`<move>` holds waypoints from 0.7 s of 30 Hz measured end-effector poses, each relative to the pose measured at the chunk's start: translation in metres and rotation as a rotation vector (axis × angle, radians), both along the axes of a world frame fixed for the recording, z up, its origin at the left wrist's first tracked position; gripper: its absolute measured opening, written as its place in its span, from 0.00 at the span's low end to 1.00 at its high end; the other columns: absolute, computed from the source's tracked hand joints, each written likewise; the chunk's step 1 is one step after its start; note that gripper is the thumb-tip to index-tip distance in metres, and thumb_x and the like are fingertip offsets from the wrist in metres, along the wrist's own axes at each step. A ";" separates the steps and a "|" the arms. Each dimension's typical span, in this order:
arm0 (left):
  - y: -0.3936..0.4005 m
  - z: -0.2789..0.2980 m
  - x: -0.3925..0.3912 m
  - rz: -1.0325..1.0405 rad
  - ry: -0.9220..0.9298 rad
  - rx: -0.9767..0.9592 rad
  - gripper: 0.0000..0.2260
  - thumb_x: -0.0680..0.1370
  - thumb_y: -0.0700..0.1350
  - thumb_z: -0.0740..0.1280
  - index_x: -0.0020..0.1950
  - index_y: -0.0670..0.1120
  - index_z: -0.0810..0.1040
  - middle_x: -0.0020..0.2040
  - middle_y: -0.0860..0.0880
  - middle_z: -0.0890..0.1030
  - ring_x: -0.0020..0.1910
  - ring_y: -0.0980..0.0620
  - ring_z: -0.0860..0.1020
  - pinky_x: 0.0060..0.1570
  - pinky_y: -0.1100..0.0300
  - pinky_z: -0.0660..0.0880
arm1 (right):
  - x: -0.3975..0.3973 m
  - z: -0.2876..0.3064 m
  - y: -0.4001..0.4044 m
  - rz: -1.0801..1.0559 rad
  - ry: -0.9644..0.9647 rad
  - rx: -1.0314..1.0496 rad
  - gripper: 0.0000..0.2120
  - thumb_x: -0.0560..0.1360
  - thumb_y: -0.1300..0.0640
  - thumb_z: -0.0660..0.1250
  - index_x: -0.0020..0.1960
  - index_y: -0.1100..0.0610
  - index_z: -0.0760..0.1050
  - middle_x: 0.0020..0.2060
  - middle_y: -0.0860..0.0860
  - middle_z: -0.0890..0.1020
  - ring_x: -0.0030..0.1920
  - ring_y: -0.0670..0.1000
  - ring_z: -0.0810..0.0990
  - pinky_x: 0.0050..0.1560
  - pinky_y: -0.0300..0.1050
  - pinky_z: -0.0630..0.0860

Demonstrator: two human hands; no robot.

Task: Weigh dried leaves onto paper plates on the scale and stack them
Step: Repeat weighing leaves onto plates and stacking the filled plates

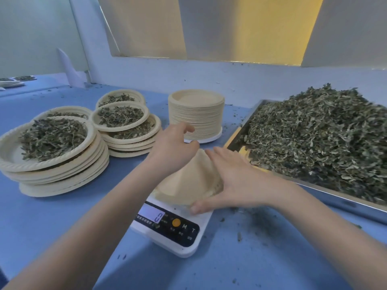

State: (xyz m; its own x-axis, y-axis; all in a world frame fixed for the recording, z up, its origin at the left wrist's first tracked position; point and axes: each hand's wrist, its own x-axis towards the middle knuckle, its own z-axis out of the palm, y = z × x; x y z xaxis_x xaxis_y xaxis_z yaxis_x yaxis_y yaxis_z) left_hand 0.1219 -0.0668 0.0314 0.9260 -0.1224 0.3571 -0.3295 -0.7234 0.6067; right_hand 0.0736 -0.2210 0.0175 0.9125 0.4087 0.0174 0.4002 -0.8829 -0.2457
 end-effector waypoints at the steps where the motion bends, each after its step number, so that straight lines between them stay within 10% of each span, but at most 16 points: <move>1: 0.002 -0.002 0.000 0.014 0.000 -0.025 0.17 0.76 0.43 0.63 0.65 0.48 0.73 0.65 0.50 0.74 0.65 0.52 0.70 0.56 0.63 0.64 | -0.002 -0.005 0.002 0.026 -0.007 -0.043 0.60 0.55 0.22 0.64 0.75 0.55 0.51 0.67 0.51 0.60 0.71 0.51 0.54 0.74 0.55 0.50; 7: 0.024 -0.009 0.000 0.125 0.016 -0.249 0.14 0.75 0.42 0.64 0.60 0.50 0.75 0.54 0.55 0.76 0.55 0.55 0.74 0.52 0.60 0.68 | -0.002 -0.015 0.015 0.041 -0.036 -0.163 0.66 0.55 0.24 0.67 0.76 0.54 0.35 0.75 0.52 0.36 0.74 0.50 0.30 0.73 0.54 0.31; 21: 0.044 -0.012 -0.009 0.175 0.053 -0.375 0.13 0.75 0.42 0.64 0.59 0.51 0.75 0.54 0.55 0.76 0.52 0.56 0.74 0.53 0.59 0.69 | -0.012 0.006 0.016 0.085 -0.009 -0.061 0.64 0.56 0.25 0.65 0.74 0.47 0.28 0.76 0.47 0.36 0.74 0.44 0.33 0.74 0.52 0.34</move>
State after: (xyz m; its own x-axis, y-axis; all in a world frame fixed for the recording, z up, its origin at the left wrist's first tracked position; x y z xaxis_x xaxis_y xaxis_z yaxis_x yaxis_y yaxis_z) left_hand 0.1133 -0.0224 0.0196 0.9396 0.1684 0.2980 -0.1821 -0.4911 0.8518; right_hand 0.0612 -0.2049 0.0235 0.8743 0.4854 -0.0013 0.4764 -0.8587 -0.1887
